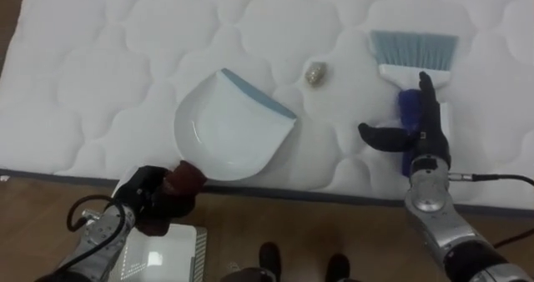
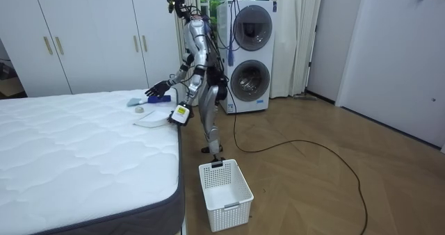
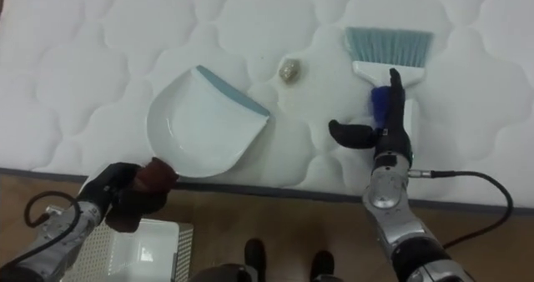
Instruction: Clean bed
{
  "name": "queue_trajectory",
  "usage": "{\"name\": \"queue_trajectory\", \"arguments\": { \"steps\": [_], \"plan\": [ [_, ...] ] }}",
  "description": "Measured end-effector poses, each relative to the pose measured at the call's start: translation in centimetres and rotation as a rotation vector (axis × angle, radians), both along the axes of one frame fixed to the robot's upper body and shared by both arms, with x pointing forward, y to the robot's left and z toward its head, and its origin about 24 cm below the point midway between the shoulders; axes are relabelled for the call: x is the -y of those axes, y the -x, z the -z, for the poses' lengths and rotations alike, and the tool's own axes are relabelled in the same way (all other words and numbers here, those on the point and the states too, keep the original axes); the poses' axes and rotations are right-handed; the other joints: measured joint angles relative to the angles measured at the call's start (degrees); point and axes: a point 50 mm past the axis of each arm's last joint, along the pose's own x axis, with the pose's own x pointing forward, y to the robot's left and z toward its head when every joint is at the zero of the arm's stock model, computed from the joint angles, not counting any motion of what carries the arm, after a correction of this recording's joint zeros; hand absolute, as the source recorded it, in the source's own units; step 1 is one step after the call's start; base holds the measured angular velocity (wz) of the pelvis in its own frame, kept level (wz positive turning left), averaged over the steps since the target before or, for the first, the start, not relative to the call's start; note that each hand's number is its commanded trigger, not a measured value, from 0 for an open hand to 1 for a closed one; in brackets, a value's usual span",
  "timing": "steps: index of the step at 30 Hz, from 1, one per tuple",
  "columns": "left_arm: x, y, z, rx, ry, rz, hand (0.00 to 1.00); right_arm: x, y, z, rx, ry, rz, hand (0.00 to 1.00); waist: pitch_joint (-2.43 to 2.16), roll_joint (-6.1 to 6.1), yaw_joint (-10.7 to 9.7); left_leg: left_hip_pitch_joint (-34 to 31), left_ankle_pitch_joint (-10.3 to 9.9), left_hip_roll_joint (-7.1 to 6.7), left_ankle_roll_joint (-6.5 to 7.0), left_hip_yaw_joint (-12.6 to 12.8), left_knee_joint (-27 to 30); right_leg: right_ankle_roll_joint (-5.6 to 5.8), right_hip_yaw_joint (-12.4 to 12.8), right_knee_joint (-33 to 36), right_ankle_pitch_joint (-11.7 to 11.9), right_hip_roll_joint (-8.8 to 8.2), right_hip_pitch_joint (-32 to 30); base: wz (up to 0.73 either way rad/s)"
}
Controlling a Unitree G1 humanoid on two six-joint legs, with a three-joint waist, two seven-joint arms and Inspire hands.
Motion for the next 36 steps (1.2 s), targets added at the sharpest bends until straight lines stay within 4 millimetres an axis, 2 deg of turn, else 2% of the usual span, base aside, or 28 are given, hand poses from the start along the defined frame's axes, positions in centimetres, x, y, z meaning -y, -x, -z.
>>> {"name": "queue_trajectory", "arguments": {
  "steps": [15,36],
  "plan": [
    [0.0,0.1,0.1,-0.002,-0.014,-0.003,1.0,0.5,0.9,0.9,-0.03,0.074,0.027,0.0,-0.13,0.2,0.0,-0.2,0.0,-0.04,0.02,-0.8,0.9,-0.02,-1.2,0.3,0.0,-0.26,0.6,0.03],
    [0.0,0.2,0.2,-0.009,-0.018,-0.002,1.0,0.4,0.5,-0.2,0.041,0.128,0.047,0.0,-0.58,0.63,-1.2,-0.6,0.2,-0.14,0.29,-0.3,1.2,-0.02,-1.2,2.2,0.0,-0.72,-0.7,0.0]
  ]
}}
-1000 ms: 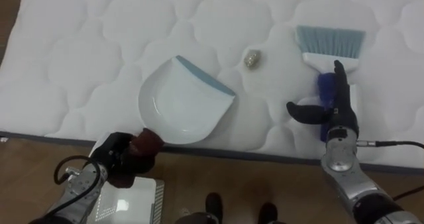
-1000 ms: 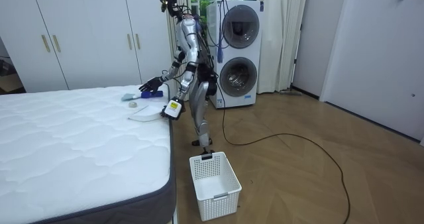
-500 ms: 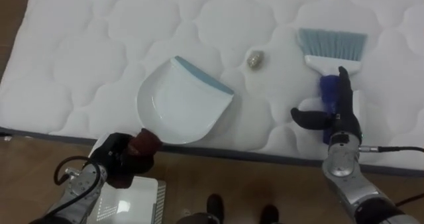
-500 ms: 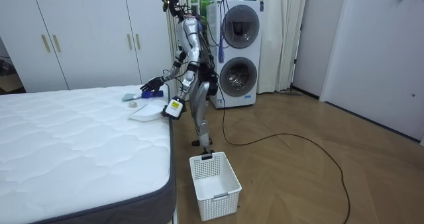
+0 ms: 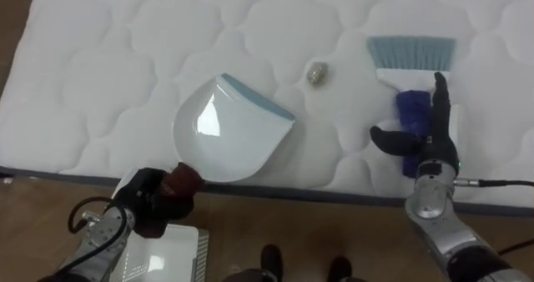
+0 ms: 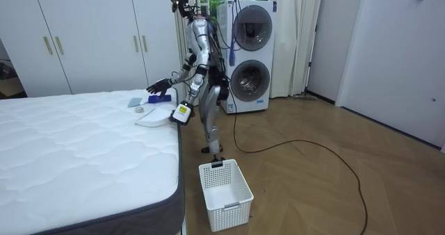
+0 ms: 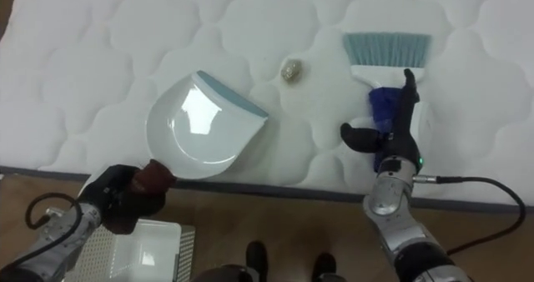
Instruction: Clean bed
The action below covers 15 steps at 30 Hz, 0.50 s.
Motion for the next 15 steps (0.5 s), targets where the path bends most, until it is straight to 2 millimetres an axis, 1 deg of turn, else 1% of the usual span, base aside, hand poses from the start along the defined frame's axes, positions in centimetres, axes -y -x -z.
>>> {"name": "queue_trajectory", "arguments": {
  "steps": [4,15],
  "plan": [
    [0.0,0.0,0.0,0.0,0.002,0.0,1.0,0.1,0.1,0.0,0.003,0.005,0.01,0.0,-0.05,-0.02,-0.2,0.0,0.0,0.0,0.03,0.0,0.1,0.0,0.0,0.0,0.0,-0.01,0.1,0.0],
    [-0.2,0.3,0.2,-0.016,0.002,-0.004,1.0,0.4,1.0,0.9,-0.029,0.008,0.025,0.0,-0.16,-0.18,-0.2,0.1,0.2,-0.01,0.24,-0.1,0.6,-0.15,-0.1,0.1,0.1,-0.01,0.4,0.0]
  ]
}}
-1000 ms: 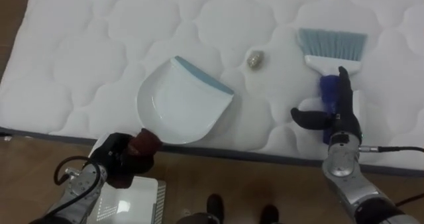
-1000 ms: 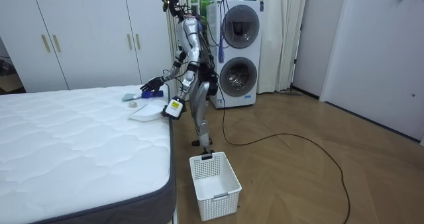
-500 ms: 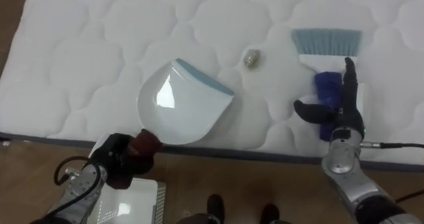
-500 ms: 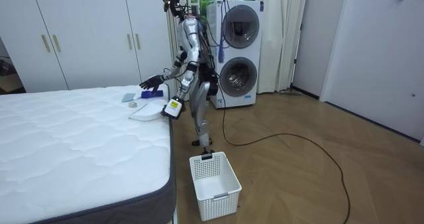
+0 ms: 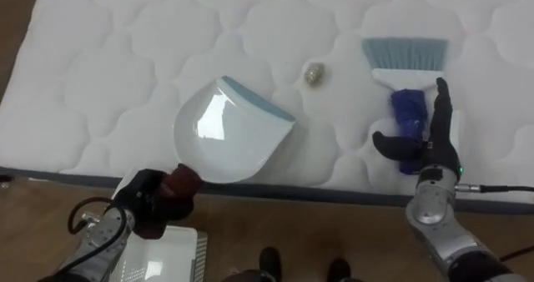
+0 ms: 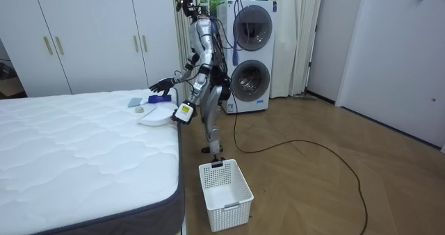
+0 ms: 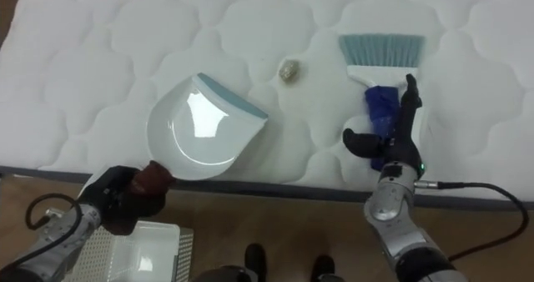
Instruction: Clean bed
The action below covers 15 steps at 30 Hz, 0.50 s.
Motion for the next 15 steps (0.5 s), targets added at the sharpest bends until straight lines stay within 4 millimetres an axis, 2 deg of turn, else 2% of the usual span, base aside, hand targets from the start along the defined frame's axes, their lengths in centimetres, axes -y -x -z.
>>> {"name": "queue_trajectory", "arguments": {
  "steps": [15],
  "plan": [
    [-0.1,0.1,0.1,-0.015,-0.003,-0.006,1.0,0.6,1.6,2.0,-0.118,0.019,0.004,0.0,0.0,0.0,0.1,0.0,0.0,0.09,0.07,0.0,0.7,-0.03,0.0,0.0,0.0,0.06,0.3,0.0]
  ]
}}
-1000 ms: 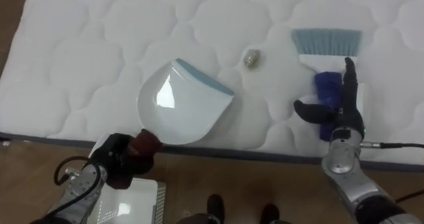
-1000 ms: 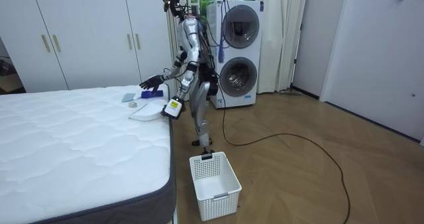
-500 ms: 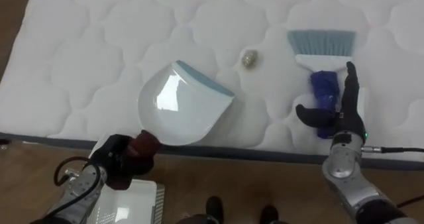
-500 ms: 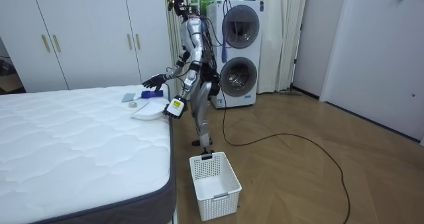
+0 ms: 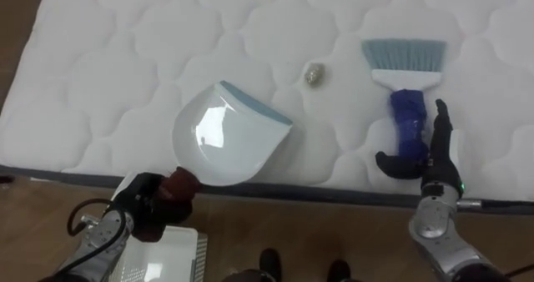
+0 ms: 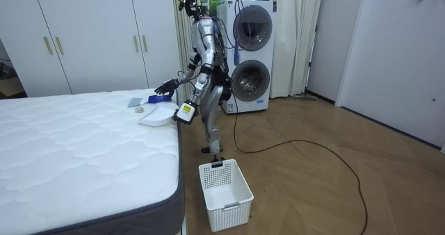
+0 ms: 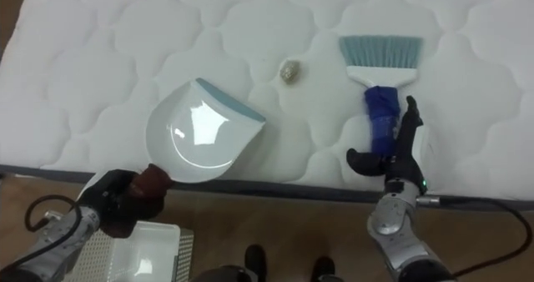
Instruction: Clean bed
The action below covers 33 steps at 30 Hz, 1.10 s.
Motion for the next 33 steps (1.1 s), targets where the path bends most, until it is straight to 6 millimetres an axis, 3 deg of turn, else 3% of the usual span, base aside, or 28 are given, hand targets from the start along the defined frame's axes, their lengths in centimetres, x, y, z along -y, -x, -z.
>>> {"name": "queue_trajectory", "arguments": {
  "steps": [10,17,24,27,33],
  "plan": [
    [0.6,0.0,0.1,-0.008,0.007,0.042,1.0,0.4,0.4,0.9,-0.09,0.011,-0.018,0.0,0.01,-0.01,0.3,0.0,0.0,-0.22,0.02,0.0,0.1,-0.28,-0.1,1.1,-0.4,-0.67,-0.4,0.0],
    [0.7,-0.3,-0.1,-0.01,0.023,0.053,1.0,0.9,0.0,1.0,-0.145,0.015,-0.019,0.0,0.07,-0.08,0.4,-0.9,0.0,-0.36,-0.03,0.1,1.0,-0.41,0.2,2.9,-1.9,-0.9,-1.4,0.02],
    [0.7,-0.4,-0.2,0.0,0.049,0.029,1.0,1.3,-0.8,0.7,-0.179,0.009,0.012,0.0,0.13,-0.15,1.5,-1.5,0.0,-0.35,-0.06,-0.2,0.9,-0.5,-0.2,2.5,-1.9,-0.92,-1.9,0.02],
    [0.7,-0.4,-0.1,-0.005,0.046,0.033,1.0,1.4,-1.2,0.5,-0.178,-0.01,0.03,0.0,0.26,-0.29,1.6,-1.8,0.0,-0.38,-0.04,-0.2,0.9,-0.42,-0.3,2.4,-1.9,-0.96,-2.1,0.0],
    [0.8,-0.6,-0.3,-0.002,0.045,0.04,1.0,1.4,-2.0,0.0,-0.179,-0.016,0.045,0.0,0.96,-0.76,1.8,-2.5,0.0,-0.38,-0.03,-0.2,1.4,-0.4,-0.2,2.7,-1.8,-0.97,-2.8,0.0]
  ]
}}
